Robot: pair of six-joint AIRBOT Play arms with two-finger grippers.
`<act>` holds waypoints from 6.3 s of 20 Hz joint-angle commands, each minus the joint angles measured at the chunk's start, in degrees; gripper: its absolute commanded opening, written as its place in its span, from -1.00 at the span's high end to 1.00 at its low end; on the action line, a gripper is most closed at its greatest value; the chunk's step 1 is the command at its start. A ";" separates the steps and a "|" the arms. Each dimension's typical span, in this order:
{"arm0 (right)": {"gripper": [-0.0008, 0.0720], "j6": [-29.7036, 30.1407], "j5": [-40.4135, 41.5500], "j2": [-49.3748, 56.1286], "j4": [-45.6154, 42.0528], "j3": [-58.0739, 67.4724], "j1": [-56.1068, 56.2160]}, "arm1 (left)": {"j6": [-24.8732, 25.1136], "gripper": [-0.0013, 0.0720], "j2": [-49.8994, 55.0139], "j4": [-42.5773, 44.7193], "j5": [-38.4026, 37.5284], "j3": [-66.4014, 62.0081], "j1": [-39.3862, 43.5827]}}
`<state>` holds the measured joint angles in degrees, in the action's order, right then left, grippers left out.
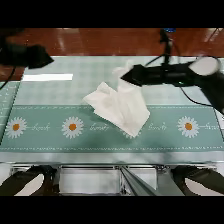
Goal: Fold the shirts.
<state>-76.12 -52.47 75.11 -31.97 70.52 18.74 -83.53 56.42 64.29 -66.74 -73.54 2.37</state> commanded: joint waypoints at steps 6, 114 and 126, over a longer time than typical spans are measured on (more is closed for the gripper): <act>-0.21 -2.27 6.97 26.73 2.01 14.16 8.98 | -6.38 0.90 -30.62 -7.43 6.78 44.96 0.87; 0.92 -21.77 -20.02 7.41 -65.57 8.98 -9.05 | -10.67 0.90 24.61 11.56 -0.17 -7.02 12.28; 0.92 -21.77 -19.98 7.41 -65.72 8.98 -9.05 | -10.67 0.90 24.63 11.56 0.48 -7.02 12.31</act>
<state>-97.82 -72.42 82.48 -97.60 79.48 9.63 -94.17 81.01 75.85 -66.24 -80.58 14.72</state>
